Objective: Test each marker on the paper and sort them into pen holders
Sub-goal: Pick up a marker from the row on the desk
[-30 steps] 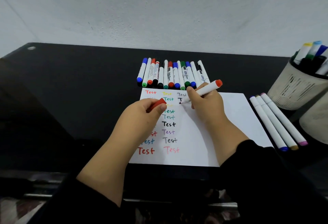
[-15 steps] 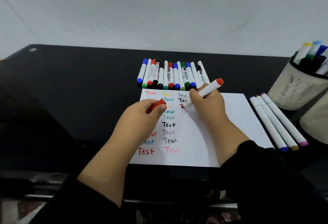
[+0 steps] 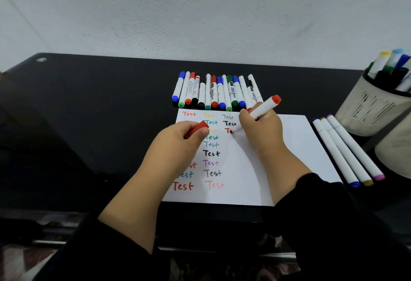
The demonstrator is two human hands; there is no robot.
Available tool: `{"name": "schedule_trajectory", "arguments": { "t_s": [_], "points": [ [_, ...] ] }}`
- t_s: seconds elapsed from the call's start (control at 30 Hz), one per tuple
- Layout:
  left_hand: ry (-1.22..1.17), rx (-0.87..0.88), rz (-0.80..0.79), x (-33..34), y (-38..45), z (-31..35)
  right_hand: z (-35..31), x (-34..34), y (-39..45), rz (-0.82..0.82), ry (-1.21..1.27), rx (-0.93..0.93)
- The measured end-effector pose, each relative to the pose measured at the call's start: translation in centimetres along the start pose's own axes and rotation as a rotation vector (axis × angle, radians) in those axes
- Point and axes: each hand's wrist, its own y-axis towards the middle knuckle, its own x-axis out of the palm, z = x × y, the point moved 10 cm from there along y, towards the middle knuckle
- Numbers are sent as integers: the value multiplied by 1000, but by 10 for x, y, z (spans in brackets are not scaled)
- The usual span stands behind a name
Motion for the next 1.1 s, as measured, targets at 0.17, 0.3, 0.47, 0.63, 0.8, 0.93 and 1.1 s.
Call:
{"name": "schedule_trajectory", "arguments": {
  "t_s": [0.17,0.3,0.47,0.63,0.8,0.93,1.1],
  "points": [
    [1,-5,-8,0,0,1,0,-7,-2,48,26,17],
    [-9,-4,-4,-1,-1,2,1,-7,-2,52,21,26],
    [-31,1,-17,-2,-4,2,3,-10,-2,69,27,42],
    [-18,2,-23,-2,-3,3,5,-14,0,114,-8,52],
    [-9,-5,-11,-2,-2,1,7,-17,1,136,17,69],
    [4,-15,-4,-1,-2,0,5,-14,-1,108,-17,60],
    [-4,-17,-4,-1,-3,-2,4,-16,-3,102,45,94]
  ]
}}
